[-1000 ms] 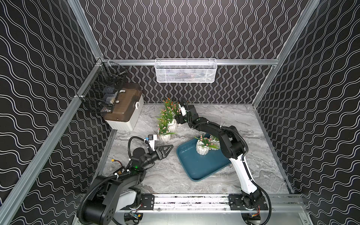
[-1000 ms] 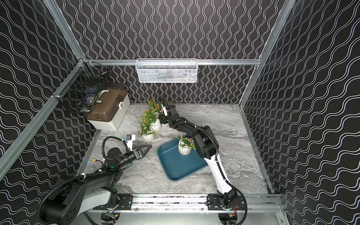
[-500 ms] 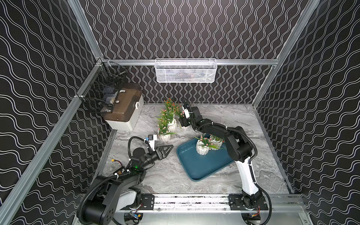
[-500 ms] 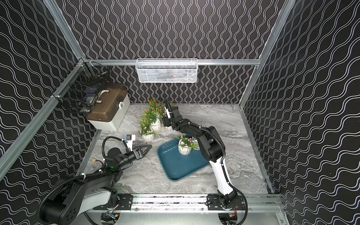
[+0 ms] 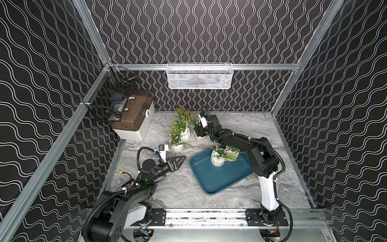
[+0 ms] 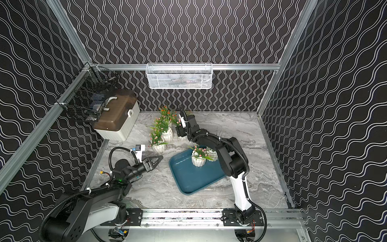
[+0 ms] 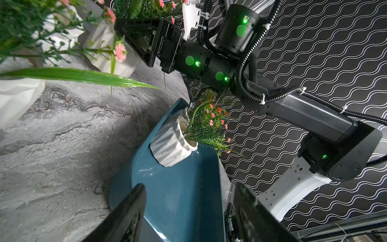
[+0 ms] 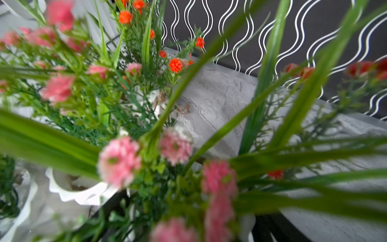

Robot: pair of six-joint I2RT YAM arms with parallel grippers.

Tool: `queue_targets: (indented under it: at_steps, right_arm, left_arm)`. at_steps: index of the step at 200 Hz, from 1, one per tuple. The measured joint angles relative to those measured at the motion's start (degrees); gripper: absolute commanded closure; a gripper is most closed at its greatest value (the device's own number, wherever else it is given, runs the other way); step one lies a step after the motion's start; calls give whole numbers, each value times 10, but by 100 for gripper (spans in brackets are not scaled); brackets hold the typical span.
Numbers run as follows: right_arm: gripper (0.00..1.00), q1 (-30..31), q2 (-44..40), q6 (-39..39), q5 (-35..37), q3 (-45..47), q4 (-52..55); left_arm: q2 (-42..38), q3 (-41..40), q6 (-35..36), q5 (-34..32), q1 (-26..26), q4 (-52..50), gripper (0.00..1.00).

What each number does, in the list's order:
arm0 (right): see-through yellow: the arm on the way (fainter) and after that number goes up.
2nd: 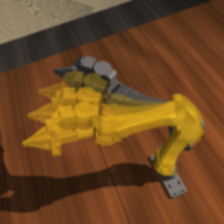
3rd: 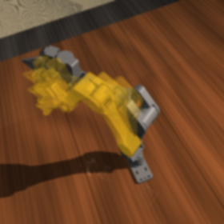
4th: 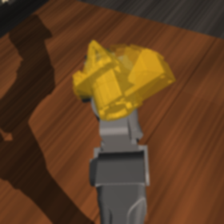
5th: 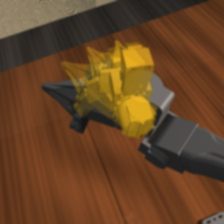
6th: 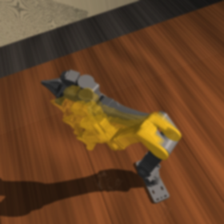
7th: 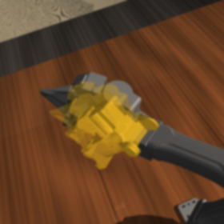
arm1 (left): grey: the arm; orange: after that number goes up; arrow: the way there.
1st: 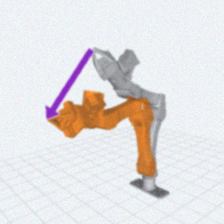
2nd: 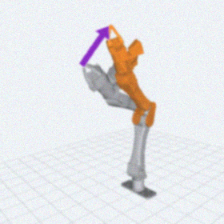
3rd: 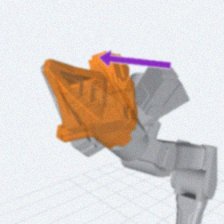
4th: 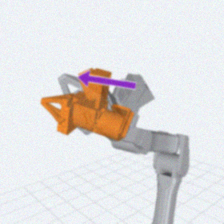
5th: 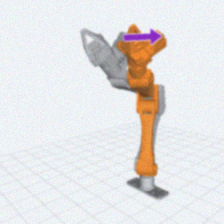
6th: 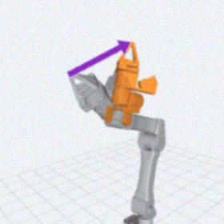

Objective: Put the potted gypsophila into the storage box
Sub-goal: Pick up the baby's breath potted plant from the center of the board.

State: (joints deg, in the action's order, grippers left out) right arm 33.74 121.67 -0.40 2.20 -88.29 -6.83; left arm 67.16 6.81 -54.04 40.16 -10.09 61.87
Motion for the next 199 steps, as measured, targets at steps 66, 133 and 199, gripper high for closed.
queue_targets:
  at_steps: [66, 133, 199]
  right_arm:
    - [24, -1, -12, 13, -15, 5, -18]
    - [18, -8, 28, 21, -29, 3, -22]
    - [4, -7, 30, 19, -31, 27, -40]
  left_arm:
    - [0, -1, 0, 0, 0, -2, 30]
    - [0, -1, 0, 0, 0, -2, 30]
    - [0, -1, 0, 0, 0, -2, 30]
